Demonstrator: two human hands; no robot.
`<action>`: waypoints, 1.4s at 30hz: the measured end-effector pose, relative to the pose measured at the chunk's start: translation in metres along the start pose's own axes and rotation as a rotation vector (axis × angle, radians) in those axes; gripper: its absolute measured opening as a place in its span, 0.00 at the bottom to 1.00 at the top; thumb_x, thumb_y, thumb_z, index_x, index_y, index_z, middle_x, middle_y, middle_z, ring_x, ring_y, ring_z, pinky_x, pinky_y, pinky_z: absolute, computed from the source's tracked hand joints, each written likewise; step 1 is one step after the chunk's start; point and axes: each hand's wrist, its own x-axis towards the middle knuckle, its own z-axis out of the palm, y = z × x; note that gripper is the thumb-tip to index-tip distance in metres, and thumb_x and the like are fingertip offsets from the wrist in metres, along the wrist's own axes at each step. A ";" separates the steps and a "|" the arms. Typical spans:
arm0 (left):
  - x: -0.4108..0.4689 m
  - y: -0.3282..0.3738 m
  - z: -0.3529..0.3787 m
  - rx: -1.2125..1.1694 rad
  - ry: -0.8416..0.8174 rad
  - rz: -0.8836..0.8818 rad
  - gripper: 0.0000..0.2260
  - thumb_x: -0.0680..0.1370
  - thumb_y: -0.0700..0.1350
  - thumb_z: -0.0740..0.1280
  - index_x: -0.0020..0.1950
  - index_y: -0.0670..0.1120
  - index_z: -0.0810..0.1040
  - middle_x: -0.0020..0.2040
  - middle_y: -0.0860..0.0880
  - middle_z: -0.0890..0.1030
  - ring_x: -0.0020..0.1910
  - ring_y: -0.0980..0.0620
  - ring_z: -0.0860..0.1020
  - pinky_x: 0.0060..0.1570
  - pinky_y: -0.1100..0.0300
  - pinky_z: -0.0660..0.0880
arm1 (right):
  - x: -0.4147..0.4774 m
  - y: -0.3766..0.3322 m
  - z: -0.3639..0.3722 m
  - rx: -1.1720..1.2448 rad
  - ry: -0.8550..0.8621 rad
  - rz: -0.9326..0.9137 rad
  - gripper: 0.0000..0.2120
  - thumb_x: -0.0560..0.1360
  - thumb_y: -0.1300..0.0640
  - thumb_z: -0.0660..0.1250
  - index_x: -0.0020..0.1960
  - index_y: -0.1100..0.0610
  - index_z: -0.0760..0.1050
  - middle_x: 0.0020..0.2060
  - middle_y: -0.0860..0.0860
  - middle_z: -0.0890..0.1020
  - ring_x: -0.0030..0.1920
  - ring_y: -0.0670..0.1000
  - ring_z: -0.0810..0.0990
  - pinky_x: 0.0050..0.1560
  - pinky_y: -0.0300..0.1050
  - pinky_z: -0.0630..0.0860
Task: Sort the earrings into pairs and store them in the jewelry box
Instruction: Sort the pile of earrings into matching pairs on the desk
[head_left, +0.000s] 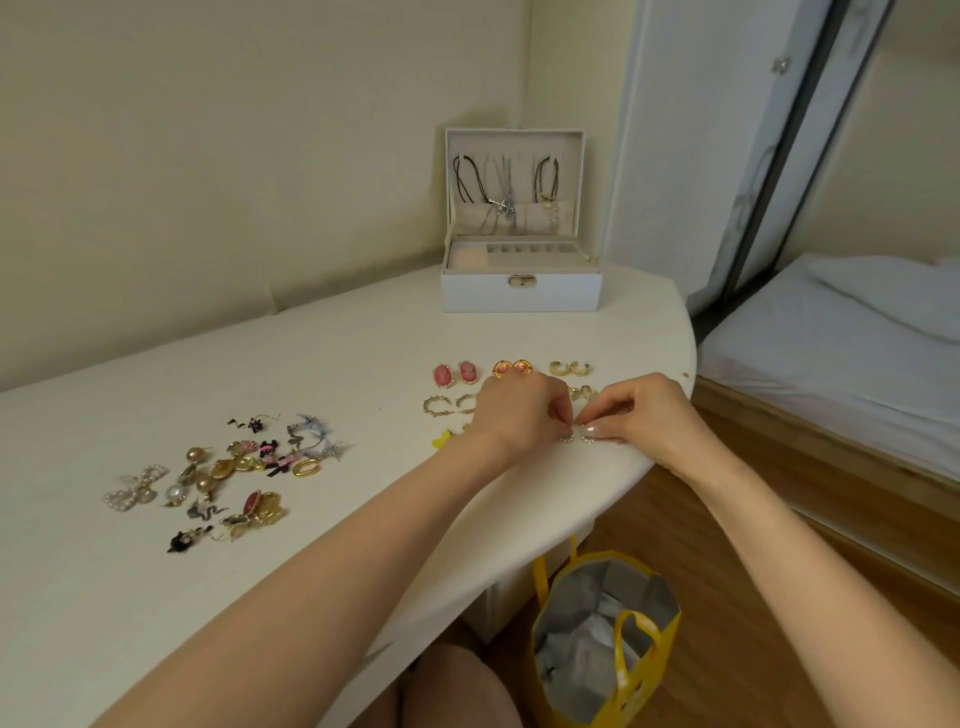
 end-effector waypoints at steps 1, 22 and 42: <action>0.001 0.000 0.001 0.006 0.010 0.004 0.05 0.72 0.44 0.69 0.47 0.49 0.81 0.48 0.52 0.83 0.55 0.50 0.74 0.43 0.61 0.63 | 0.001 0.000 0.001 -0.023 0.008 -0.004 0.09 0.67 0.67 0.74 0.39 0.53 0.83 0.34 0.45 0.82 0.38 0.41 0.78 0.41 0.26 0.71; -0.052 -0.045 -0.045 -0.131 0.084 -0.022 0.03 0.73 0.46 0.70 0.44 0.50 0.77 0.45 0.53 0.80 0.45 0.51 0.75 0.48 0.54 0.72 | -0.016 -0.043 0.021 0.129 0.151 -0.199 0.02 0.70 0.59 0.73 0.40 0.53 0.83 0.37 0.46 0.83 0.38 0.48 0.79 0.42 0.37 0.75; -0.135 -0.158 -0.134 -0.088 0.117 -0.415 0.05 0.74 0.38 0.68 0.43 0.49 0.77 0.39 0.54 0.76 0.36 0.57 0.73 0.33 0.67 0.65 | -0.009 -0.124 0.141 0.048 -0.196 -0.389 0.04 0.72 0.57 0.70 0.44 0.53 0.83 0.36 0.41 0.80 0.33 0.36 0.73 0.39 0.32 0.68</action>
